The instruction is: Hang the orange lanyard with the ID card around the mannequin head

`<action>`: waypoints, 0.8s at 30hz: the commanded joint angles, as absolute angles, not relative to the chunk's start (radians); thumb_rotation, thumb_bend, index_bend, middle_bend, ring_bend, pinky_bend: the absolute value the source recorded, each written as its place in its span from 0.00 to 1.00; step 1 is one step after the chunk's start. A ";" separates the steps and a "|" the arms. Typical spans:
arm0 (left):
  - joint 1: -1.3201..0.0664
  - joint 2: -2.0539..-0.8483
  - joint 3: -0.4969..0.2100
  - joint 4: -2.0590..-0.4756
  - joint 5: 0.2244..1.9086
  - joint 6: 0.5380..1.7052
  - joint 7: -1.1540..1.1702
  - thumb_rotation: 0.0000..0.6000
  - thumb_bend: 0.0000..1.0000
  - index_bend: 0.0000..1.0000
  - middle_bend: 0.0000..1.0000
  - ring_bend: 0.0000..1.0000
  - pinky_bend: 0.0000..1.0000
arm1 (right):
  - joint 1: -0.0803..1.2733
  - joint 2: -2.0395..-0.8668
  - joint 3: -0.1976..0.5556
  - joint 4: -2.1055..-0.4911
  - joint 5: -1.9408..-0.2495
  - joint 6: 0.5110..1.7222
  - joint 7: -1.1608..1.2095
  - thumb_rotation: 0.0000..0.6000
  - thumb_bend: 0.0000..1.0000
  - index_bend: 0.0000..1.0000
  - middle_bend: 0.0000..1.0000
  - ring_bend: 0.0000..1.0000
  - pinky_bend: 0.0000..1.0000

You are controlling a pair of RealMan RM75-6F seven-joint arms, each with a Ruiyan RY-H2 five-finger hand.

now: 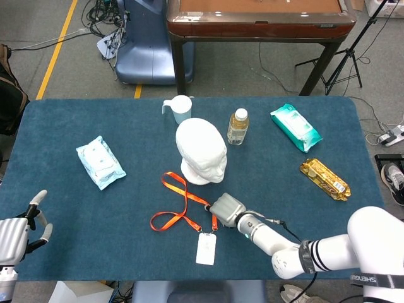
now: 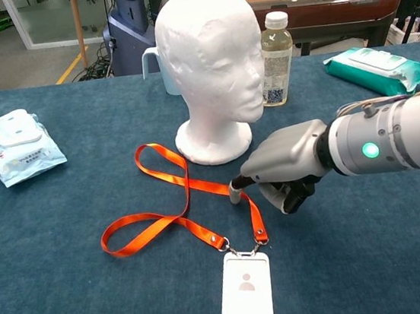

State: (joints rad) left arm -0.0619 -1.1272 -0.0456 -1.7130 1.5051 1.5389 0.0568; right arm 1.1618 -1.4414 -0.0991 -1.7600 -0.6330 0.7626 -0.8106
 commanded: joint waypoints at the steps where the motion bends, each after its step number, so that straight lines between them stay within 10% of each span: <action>1: -0.063 -1.130 -0.046 -1.711 1.506 1.538 0.059 1.00 0.37 0.07 0.60 0.61 0.70 | 1.160 -1.421 -0.122 -1.778 -0.630 0.777 -0.807 1.00 1.00 0.18 1.00 1.00 1.00; 24: -0.079 -1.133 -0.044 -1.707 1.528 1.518 0.056 1.00 0.37 0.08 0.60 0.61 0.70 | 1.003 -1.222 -0.288 -1.921 -0.759 0.942 -0.741 1.00 1.00 0.17 1.00 1.00 1.00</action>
